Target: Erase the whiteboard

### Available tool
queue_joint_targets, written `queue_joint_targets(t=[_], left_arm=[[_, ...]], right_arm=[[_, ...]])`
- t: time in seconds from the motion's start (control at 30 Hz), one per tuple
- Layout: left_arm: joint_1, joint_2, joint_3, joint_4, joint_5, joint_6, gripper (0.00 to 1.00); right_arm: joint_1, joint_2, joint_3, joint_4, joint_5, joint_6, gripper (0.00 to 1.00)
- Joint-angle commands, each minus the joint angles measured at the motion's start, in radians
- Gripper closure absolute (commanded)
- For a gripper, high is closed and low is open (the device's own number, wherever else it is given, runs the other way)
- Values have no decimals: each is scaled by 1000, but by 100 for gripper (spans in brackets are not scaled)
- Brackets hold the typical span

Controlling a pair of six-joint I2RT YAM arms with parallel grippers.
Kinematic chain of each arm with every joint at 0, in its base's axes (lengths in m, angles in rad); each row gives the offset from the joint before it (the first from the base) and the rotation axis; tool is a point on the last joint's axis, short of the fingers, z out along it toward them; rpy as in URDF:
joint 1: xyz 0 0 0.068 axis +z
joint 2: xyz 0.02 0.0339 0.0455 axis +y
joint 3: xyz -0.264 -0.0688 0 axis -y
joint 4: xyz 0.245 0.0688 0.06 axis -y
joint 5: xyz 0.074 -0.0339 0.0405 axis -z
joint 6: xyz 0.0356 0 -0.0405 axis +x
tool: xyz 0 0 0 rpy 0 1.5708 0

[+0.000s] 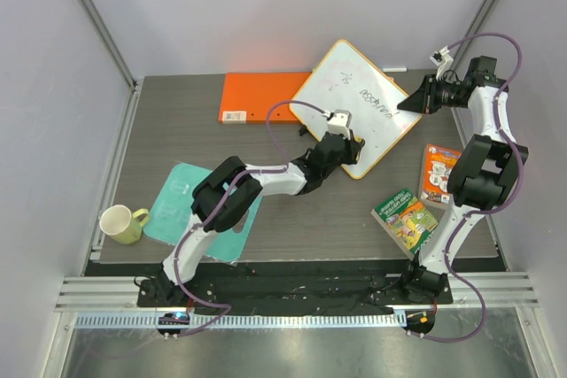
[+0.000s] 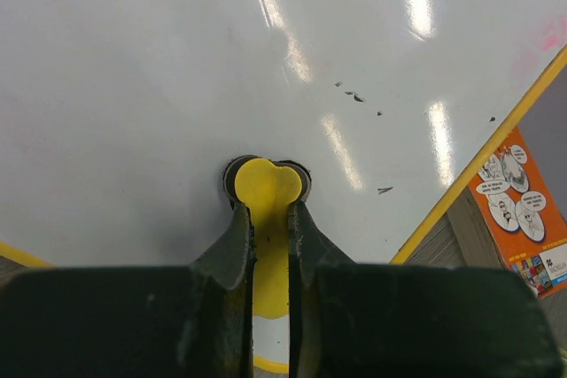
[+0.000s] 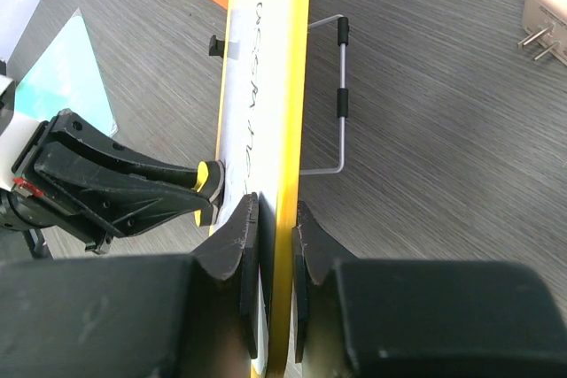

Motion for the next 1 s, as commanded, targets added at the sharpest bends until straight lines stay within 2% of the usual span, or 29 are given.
queue_joint_targets(t=[0.0,0.2,0.43,0.7,0.8,0.97], left_arm=[[-45,69,-66,-163,86,-36,100],[-64,75,-25,-215,72,-22,100],[-91,62,-37,-126,50,71,100],[-85,65,145,-134,-66,189,100],[-75,93,210,-100,-50,203,100],[-70,203,429,-182,24,211,100]], right_arm=[[45,-3,-8,-42,97,-153,99],[45,0,-5,-42,94,-151,99],[45,-4,-9,-42,91,-151,99],[45,-1,-11,-47,89,-156,99],[47,-3,-8,-50,92,-156,99],[47,-6,3,-53,97,-153,99]])
